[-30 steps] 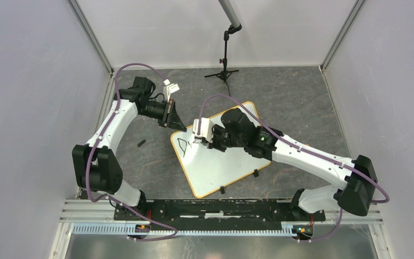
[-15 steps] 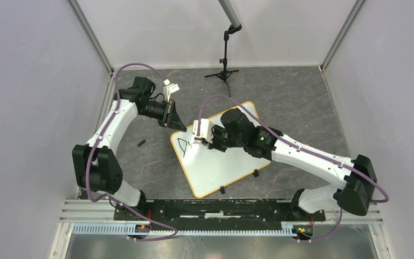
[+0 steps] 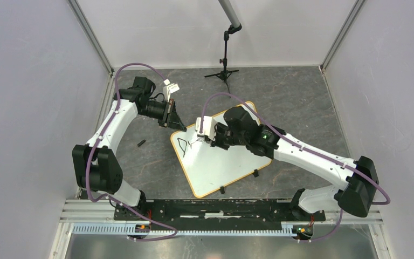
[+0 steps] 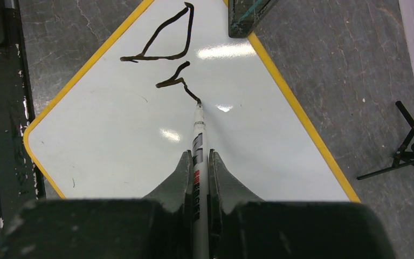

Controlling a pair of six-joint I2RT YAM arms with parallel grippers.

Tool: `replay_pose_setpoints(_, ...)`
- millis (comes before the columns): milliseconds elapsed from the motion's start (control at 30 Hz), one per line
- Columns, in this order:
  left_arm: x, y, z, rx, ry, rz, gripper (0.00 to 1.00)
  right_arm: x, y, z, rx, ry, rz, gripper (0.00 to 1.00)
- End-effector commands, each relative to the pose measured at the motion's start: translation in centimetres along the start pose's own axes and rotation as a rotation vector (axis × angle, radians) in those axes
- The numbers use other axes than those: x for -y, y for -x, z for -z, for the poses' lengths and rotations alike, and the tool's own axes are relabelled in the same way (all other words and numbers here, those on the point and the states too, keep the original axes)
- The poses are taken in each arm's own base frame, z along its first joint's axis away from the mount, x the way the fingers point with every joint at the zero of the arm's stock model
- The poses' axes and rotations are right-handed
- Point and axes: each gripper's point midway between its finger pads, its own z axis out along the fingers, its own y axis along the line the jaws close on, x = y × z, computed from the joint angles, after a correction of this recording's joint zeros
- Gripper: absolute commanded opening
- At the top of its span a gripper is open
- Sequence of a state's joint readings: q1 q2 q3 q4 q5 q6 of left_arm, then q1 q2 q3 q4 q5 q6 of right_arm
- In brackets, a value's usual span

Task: Write a sentence on the whiteboard

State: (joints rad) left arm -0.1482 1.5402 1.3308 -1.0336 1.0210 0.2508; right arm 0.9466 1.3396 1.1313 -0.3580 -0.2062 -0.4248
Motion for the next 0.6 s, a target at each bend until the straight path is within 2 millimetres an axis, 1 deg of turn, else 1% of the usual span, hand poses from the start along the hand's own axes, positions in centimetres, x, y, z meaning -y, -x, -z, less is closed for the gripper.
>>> replay_pose_setpoints(0,0.0,0.5,0.1,0.004,0.020,-0.060,0.02,1.7,0.9,-0.1,0.005,-0.046,0.008,0.00)
replay_pose_setpoints(100,0.0,0.5,0.1,0.004,0.018,-0.059,0.02,1.9,1.7,-0.1,0.025,-0.046,0.006,0.00)
replay_pose_setpoints(267,-0.1,0.5,0.1,0.003,0.018,-0.058,0.02,1.8,2.0,-0.5,0.033,-0.034,0.006,0.00)
replay_pose_setpoints(367,-0.1,0.5,0.1,0.003,0.018,-0.057,0.02,1.5,1.9,-0.7,0.027,-0.021,0.005,0.00)
replay_pose_setpoints(567,-0.1,0.5,0.1,0.004,0.020,-0.060,0.02,0.0,1.0,-1.1,0.010,0.019,0.004,0.00)
